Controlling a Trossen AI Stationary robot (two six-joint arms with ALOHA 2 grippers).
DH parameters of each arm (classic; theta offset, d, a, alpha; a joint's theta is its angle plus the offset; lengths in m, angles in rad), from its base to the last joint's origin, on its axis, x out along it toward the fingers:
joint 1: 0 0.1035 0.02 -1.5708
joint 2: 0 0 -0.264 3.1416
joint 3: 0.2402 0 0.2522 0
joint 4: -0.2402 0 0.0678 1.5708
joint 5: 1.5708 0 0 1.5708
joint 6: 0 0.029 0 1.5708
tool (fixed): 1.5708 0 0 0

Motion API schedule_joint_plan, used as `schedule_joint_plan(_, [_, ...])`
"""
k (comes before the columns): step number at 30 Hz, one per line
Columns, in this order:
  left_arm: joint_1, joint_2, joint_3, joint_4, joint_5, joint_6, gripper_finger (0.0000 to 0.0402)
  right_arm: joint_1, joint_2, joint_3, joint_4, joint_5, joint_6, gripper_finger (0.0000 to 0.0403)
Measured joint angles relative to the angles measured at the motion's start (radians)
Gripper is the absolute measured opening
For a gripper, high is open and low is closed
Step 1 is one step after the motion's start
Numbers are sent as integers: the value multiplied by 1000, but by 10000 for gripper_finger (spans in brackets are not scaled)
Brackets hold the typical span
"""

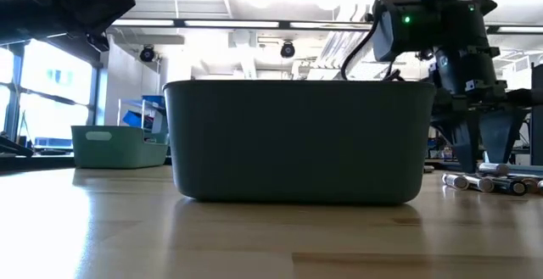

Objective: Sort batteries
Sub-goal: Put the silver battery into the blue bin

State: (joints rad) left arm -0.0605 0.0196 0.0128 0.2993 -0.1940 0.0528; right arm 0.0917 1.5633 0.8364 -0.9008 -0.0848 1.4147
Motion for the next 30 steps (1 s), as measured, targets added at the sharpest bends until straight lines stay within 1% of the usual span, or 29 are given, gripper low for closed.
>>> schedule_joint_plan(3, [0,0,0,0,0,0,5,0,16,0,9,-6,-10,157])
schedule_joint_plan(11, [0,0,0,1,0,0,5,0,19,0,15,-22,-41,54])
schedule_joint_plan(14, [0,0,0,2,0,0,5,0,17,2,14,-25,-55,27])
schedule_joint_plan(18, [0,0,0,2,0,0,5,1,-3,13,-12,-20,-71,26])
schedule_joint_plan(22, [0,0,0,6,0,-1,5,15,-34,100,-78,24,-97,27])
schedule_joint_plan(25, [0,0,0,6,0,-1,5,41,-40,217,-135,74,-149,28])
schedule_joint_plan(27, [0,0,0,6,0,-1,5,62,-37,305,-143,116,-201,27])
schedule_joint_plan(30, [0,0,0,7,0,-1,5,98,-17,439,-93,192,-323,27])
